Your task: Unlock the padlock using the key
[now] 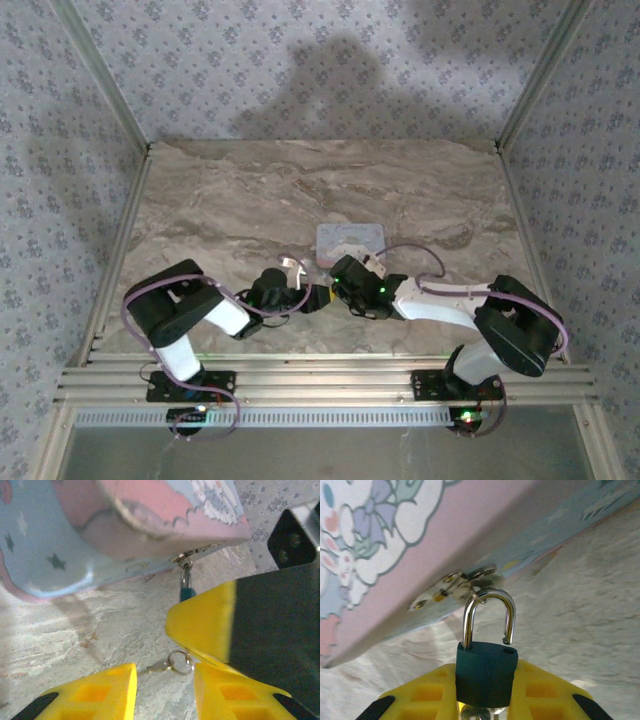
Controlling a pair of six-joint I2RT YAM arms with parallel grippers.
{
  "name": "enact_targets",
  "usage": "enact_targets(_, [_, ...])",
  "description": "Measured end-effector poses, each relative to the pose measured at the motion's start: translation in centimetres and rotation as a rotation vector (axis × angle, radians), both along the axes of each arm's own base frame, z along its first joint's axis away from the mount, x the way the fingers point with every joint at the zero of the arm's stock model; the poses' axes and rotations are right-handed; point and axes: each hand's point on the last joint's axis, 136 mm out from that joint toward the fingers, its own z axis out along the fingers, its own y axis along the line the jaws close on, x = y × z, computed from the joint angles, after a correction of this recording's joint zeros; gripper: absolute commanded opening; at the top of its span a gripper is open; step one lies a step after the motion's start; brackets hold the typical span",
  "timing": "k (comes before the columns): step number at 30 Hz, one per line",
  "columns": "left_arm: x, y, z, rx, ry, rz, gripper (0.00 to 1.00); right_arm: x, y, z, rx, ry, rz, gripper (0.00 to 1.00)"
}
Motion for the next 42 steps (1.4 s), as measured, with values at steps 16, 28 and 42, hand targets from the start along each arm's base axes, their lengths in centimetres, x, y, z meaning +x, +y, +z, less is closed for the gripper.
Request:
enact_targets(16, [2.0, 2.0, 2.2, 0.154, -0.074, 0.025, 0.39, -3.7, -2.7, 0.4, -0.357, 0.16, 0.358, 0.0])
enact_targets(28, [2.6, 2.6, 1.9, 0.197, -0.062, 0.008, 0.38, -2.7, -3.5, 2.1, -0.631, 0.213, 0.636, 0.0])
enact_targets(42, [3.1, 4.1, 0.7, 0.241, -0.029, 0.014, 0.38, -1.2, -5.4, 4.6, -0.889, 0.165, 0.808, 0.0])
